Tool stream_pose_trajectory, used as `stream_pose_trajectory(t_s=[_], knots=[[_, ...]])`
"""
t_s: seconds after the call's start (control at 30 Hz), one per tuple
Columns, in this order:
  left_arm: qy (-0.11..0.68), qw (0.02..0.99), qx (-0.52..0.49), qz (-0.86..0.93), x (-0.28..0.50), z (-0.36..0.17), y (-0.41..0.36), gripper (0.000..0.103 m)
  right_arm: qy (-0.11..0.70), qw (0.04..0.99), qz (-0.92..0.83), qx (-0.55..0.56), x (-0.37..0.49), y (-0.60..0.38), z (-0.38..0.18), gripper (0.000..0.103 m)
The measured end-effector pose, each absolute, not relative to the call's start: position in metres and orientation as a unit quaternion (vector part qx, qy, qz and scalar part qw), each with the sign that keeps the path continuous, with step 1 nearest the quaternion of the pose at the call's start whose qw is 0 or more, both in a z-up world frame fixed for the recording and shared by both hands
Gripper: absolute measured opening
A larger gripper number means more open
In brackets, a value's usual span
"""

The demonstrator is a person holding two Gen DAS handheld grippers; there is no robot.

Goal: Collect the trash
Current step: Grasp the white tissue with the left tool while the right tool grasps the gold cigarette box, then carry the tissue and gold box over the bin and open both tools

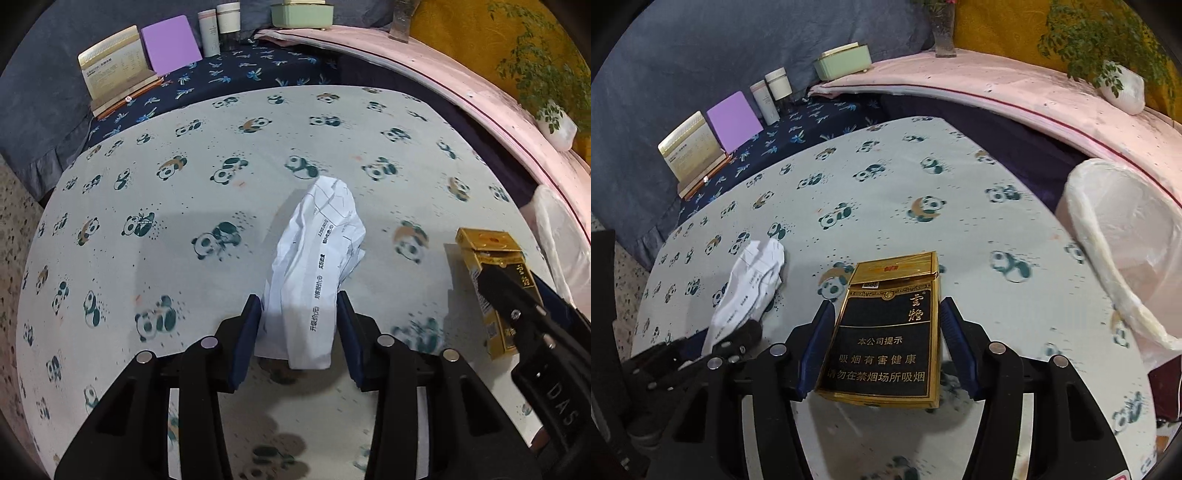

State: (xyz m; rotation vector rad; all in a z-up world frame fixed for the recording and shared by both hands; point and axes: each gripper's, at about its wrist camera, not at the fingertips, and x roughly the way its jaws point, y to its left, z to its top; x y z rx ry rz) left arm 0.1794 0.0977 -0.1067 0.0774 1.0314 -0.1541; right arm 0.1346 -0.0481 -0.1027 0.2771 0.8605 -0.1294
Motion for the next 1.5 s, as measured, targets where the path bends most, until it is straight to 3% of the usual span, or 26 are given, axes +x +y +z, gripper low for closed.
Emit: stream_pose_trajectory(t_s=[0.23, 0.3, 1.5], knots=[[0.473, 0.875, 0.054, -0.09, 0.148, -0.083, 0.067, 0.039, 0.397, 0.903, -0.072, 0.15, 0.107, -0.076, -0.089, 0.056], [0.468, 0.877, 0.059, -0.096, 0.141, -0.077, 0.058, 0.034, 0.388, 0.905, -0.074, 0.155, 0.098, -0.086, -0.084, 0.056], [0.438, 0.862, 0.126, -0.221, 0.093, -0.041, -0.106, 0.033, 0.33, 0.9, -0.174, 0.227, 0.016, -0.228, -0.065, 0.056]])
